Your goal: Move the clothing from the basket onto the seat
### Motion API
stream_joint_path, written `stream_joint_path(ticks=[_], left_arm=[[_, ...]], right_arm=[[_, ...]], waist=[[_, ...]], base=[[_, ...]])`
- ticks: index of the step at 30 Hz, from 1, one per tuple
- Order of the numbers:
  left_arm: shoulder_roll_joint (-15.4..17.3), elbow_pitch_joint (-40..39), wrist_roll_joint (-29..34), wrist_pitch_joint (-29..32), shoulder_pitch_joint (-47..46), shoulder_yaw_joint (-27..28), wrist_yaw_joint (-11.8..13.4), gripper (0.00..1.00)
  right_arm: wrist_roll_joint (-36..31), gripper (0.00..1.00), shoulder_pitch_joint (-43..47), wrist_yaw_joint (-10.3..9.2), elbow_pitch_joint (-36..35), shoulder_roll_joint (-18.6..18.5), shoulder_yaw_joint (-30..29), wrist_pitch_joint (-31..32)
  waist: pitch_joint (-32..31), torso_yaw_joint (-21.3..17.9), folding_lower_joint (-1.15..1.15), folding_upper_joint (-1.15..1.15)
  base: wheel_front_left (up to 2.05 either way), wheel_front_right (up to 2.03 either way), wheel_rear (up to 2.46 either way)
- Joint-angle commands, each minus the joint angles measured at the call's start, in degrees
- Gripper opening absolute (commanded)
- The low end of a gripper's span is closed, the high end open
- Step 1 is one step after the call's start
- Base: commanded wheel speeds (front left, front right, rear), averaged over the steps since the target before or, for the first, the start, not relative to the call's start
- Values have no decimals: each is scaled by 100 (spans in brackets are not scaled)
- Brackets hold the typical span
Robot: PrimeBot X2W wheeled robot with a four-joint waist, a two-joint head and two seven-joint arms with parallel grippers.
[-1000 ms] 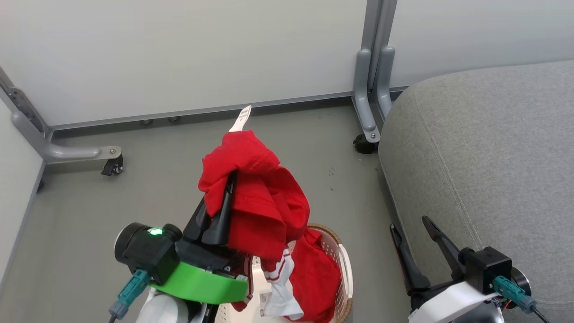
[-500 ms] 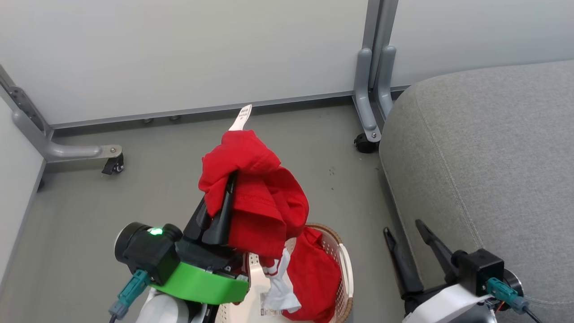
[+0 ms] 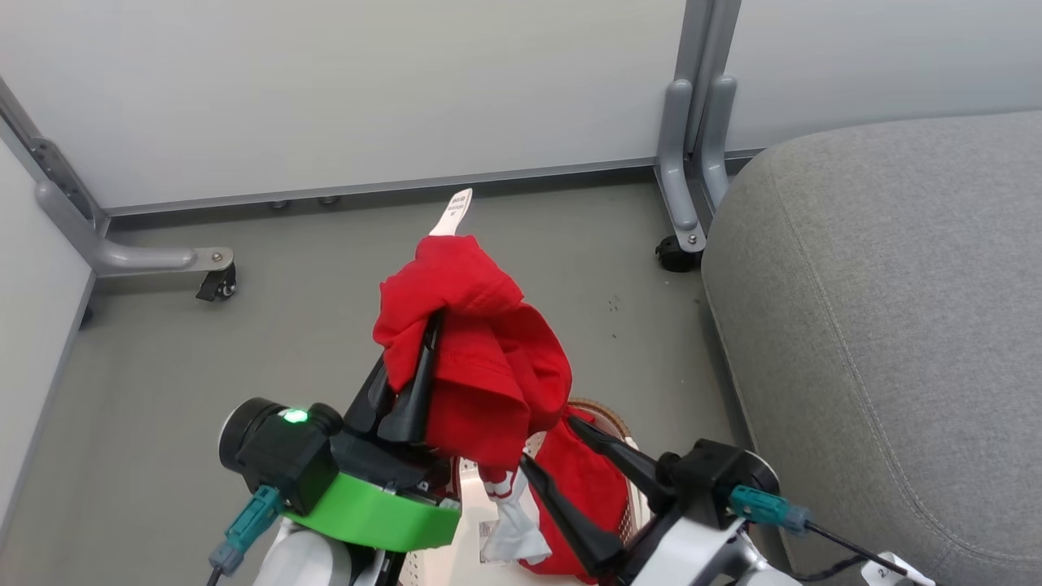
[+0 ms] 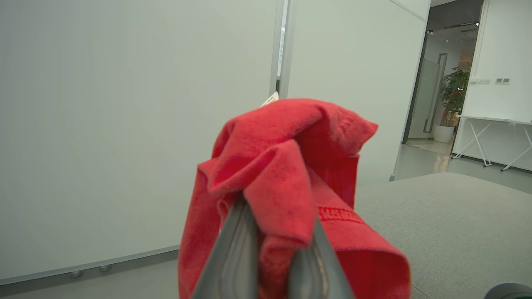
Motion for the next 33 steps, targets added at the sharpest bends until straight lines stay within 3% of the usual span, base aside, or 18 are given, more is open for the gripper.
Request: stream_joint_path(ticks=[1,15,16,17,33], left_arm=[[8,17,53,-19,-94,-3,-11,0],[-28,44,-1,-19,-163,-168,-47,0],[-29,46,-9,-20,-164,-177,-49,0],[-30,47,-17,-20,-165,-187,-53,0],[-48,92,-44,-20,-125,-225,-9,0]], right_arm=[[80,100,-190,0,72,-25,129,-67],[689,100,-1758,0,1255,237,1157,-463],[736,58,-1821,0,1325,255,1199,-489],[788,0,-1899,0,1414,259,1269,-475],[1170,0,-2311,0,1953,215,1671,-825]], waist=[[14,27,0,0],[51,172,0,0],[48,175,0,0],[44,178,0,0],[-2,163,0,0]], base=[[0,0,0],[0,0,0],[0,0,0],[0,0,0],[0,0,0]])
